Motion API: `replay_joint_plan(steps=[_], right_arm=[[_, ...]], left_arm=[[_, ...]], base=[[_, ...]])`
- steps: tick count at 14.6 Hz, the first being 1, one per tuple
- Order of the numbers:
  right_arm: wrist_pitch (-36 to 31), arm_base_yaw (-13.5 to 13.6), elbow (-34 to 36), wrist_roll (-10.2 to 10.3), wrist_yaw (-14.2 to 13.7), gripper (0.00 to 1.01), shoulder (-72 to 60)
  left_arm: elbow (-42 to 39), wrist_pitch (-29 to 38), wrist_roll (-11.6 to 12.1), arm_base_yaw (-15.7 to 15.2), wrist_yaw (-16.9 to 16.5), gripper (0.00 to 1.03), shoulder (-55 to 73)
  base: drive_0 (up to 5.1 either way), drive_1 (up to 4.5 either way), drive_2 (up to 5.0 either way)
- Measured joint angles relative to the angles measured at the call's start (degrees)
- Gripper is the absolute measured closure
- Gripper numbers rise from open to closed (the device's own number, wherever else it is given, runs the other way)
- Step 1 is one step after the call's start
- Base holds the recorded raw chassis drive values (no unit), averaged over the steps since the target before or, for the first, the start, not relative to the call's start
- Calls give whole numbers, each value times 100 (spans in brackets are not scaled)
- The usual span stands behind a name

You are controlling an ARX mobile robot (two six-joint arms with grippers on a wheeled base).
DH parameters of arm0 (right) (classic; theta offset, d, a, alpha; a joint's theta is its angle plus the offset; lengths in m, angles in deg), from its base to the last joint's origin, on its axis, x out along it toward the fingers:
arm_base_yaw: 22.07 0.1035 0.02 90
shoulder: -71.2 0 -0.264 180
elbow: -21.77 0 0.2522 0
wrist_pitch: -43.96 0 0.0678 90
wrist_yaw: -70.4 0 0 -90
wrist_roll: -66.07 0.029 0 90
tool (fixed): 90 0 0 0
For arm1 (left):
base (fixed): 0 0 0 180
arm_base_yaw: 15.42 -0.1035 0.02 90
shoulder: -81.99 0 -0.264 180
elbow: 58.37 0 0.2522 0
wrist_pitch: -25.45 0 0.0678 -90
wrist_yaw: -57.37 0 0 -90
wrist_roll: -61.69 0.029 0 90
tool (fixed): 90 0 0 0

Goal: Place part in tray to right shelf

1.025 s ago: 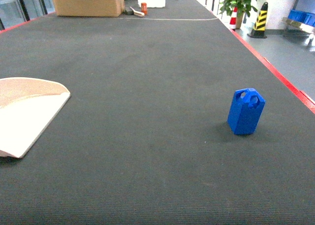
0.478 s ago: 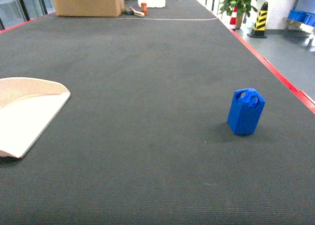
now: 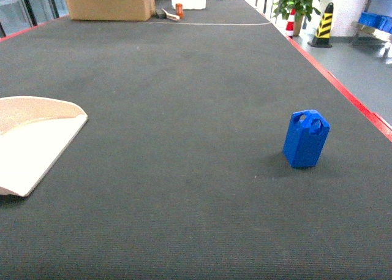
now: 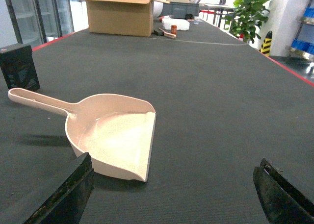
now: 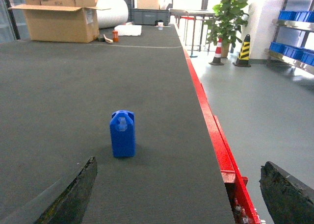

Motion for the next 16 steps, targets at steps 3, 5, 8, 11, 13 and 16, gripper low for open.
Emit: replay_joint_plan(steps=[3, 5, 8, 11, 13, 16], right_arm=[[0, 0, 0, 0, 0, 3, 0], [0, 0, 0, 0, 0, 3, 0], [0, 0, 0, 0, 0, 3, 0], [0, 0, 0, 0, 0, 3, 0], [0, 0, 0, 0, 0, 3, 0], [0, 0, 0, 0, 2, 3, 0]], left_arm=[[0, 0, 0, 0, 0, 5, 0], [0, 0, 0, 0, 0, 5, 0], [0, 0, 0, 0, 0, 5, 0], [0, 0, 0, 0, 0, 5, 0], [0, 0, 0, 0, 0, 5, 0], [0, 0, 0, 0, 0, 5, 0]], base=[[0, 0, 0], [0, 0, 0], [0, 0, 0], [0, 0, 0], [0, 0, 0], [0, 0, 0]])
